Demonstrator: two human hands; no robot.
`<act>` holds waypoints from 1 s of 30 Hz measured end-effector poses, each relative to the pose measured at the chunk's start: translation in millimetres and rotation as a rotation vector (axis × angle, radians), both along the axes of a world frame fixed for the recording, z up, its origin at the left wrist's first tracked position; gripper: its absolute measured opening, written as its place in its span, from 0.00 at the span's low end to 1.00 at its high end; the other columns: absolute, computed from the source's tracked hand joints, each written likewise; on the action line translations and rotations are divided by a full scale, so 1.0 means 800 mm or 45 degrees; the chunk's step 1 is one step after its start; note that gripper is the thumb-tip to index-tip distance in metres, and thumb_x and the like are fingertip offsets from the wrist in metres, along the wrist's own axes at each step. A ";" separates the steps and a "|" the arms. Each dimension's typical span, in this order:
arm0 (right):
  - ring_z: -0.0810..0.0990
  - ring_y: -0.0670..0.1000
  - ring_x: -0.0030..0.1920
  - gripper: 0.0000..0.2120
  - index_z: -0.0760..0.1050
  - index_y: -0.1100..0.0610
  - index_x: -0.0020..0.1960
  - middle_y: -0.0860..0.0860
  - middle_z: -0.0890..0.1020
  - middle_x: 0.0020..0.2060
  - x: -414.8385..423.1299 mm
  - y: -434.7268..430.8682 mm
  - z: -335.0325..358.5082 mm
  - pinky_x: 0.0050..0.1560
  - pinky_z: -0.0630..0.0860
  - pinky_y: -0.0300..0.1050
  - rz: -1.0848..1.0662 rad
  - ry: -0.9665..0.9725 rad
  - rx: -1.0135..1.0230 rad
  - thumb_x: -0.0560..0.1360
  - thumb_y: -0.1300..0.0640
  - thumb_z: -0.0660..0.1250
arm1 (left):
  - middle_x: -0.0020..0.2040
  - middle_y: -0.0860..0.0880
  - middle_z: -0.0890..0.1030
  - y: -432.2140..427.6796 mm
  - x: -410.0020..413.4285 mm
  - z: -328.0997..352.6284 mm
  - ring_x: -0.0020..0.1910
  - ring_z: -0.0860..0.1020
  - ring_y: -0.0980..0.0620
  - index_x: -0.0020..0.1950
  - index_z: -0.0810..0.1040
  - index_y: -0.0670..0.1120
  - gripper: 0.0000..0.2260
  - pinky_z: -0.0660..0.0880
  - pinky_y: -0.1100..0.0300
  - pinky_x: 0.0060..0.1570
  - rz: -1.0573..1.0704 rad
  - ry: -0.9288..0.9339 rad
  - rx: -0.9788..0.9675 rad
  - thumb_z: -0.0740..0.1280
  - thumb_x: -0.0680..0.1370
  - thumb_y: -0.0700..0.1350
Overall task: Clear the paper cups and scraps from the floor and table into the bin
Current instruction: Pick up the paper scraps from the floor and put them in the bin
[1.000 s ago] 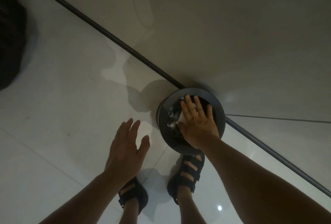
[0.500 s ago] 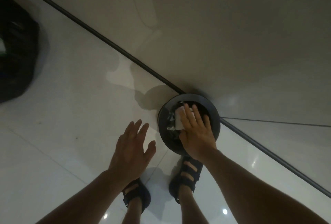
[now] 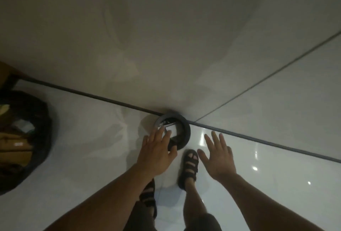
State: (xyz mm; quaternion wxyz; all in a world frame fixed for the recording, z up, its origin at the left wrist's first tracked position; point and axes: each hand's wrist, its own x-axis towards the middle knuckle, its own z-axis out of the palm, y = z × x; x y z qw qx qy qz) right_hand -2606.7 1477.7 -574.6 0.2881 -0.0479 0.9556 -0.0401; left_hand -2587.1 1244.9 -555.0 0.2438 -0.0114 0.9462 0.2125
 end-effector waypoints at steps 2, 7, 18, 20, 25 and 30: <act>0.34 0.52 0.77 0.34 0.43 0.45 0.79 0.47 0.40 0.79 0.027 0.008 0.060 0.76 0.44 0.55 -0.113 0.020 -0.022 0.78 0.32 0.43 | 0.79 0.50 0.48 0.011 0.021 0.039 0.77 0.42 0.49 0.77 0.51 0.53 0.28 0.49 0.44 0.74 -0.095 0.005 0.015 0.48 0.79 0.62; 0.42 0.51 0.79 0.34 0.49 0.46 0.79 0.48 0.48 0.79 0.117 0.044 0.170 0.76 0.50 0.55 -0.446 0.039 -0.179 0.78 0.32 0.49 | 0.78 0.50 0.50 0.052 0.066 0.117 0.77 0.44 0.48 0.77 0.54 0.52 0.31 0.50 0.44 0.74 -0.367 0.021 -0.008 0.47 0.76 0.63; 0.47 0.51 0.78 0.33 0.55 0.48 0.78 0.50 0.55 0.78 0.372 0.214 0.265 0.74 0.55 0.54 -1.245 0.282 -0.261 0.78 0.34 0.55 | 0.78 0.47 0.53 0.279 0.124 0.236 0.77 0.47 0.47 0.76 0.57 0.50 0.28 0.49 0.46 0.72 -0.992 0.278 -0.058 0.51 0.79 0.61; 0.48 0.52 0.78 0.33 0.55 0.49 0.78 0.50 0.56 0.78 0.424 0.248 0.275 0.74 0.55 0.54 -1.364 0.318 -0.255 0.78 0.35 0.55 | 0.78 0.48 0.51 0.336 0.160 0.256 0.77 0.46 0.48 0.77 0.55 0.50 0.28 0.47 0.46 0.72 -1.104 0.287 -0.048 0.51 0.80 0.60; 0.50 0.52 0.78 0.34 0.56 0.50 0.78 0.51 0.57 0.77 0.549 0.342 0.302 0.74 0.58 0.54 -1.581 0.415 -0.236 0.78 0.35 0.57 | 0.78 0.50 0.52 0.478 0.264 0.294 0.77 0.46 0.49 0.76 0.56 0.50 0.26 0.48 0.47 0.74 -1.382 0.373 -0.010 0.52 0.80 0.59; 0.50 0.52 0.77 0.34 0.56 0.52 0.78 0.51 0.58 0.77 0.643 0.415 0.325 0.74 0.57 0.53 -1.757 0.494 -0.246 0.78 0.38 0.59 | 0.78 0.50 0.51 0.584 0.344 0.315 0.77 0.45 0.51 0.77 0.56 0.51 0.26 0.47 0.48 0.74 -1.553 0.393 0.038 0.52 0.80 0.58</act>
